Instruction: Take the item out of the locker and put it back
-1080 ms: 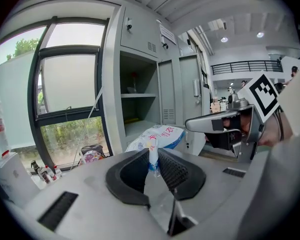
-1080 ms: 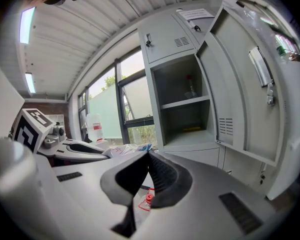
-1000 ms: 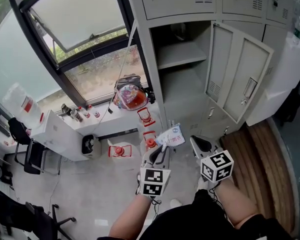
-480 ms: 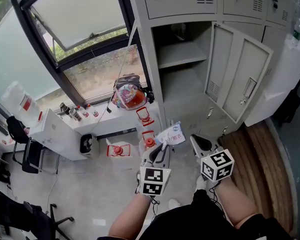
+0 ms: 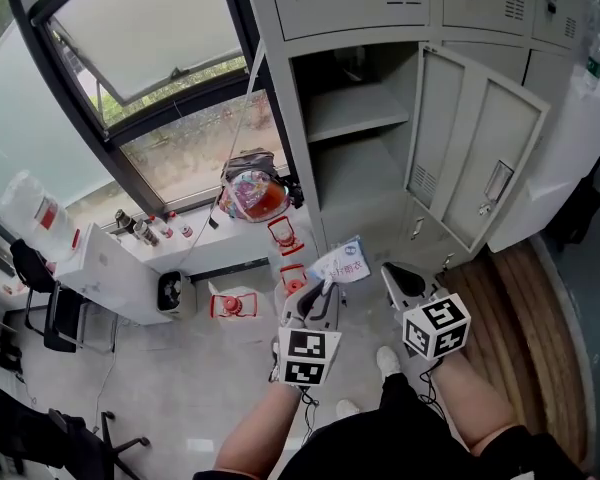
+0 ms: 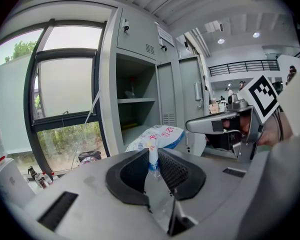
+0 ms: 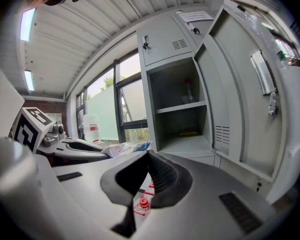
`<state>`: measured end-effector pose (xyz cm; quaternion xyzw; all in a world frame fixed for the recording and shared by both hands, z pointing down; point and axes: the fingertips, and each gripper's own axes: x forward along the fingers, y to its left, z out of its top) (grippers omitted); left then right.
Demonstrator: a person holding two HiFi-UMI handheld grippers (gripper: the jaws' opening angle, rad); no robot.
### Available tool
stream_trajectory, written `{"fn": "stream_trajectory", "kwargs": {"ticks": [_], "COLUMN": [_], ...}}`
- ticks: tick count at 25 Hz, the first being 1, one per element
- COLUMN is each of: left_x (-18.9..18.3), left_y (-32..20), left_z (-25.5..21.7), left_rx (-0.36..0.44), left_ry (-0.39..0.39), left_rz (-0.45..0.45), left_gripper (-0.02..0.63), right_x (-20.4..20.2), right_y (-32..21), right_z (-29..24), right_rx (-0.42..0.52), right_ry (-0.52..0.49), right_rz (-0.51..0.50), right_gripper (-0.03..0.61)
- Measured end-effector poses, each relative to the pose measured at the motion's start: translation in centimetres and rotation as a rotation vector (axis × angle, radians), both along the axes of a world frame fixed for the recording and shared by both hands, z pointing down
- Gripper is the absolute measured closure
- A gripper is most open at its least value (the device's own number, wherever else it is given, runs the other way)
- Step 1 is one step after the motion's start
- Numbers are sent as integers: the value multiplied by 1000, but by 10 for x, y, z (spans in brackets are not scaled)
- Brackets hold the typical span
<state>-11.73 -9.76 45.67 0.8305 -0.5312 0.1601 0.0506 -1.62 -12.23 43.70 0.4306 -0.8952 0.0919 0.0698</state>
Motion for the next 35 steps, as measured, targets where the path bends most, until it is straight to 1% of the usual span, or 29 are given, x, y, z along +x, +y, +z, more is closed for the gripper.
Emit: {"fn": "stream_trajectory", "kwargs": {"ticks": [10, 20, 32, 35], "left_x": [23, 36, 52, 56], "left_y": [-45, -93, -158, -173], "left_z": [-10, -14, -10, -3], "left_rx": [10, 19, 21, 10], "left_ry": [-12, -21, -40, -49], "left_rz": [-6, -25, -48, -54], "left_gripper": [552, 552, 552, 552], "right_x": [20, 30, 41, 42], "right_y": [-47, -88, -138, -150], "right_z": [-12, -19, -15, -12], "right_rx": [17, 30, 19, 12], "right_ry": [1, -3, -3, -4], "right_rz": [-17, -29, -40, -45], "right_gripper": [526, 526, 526, 526]}}
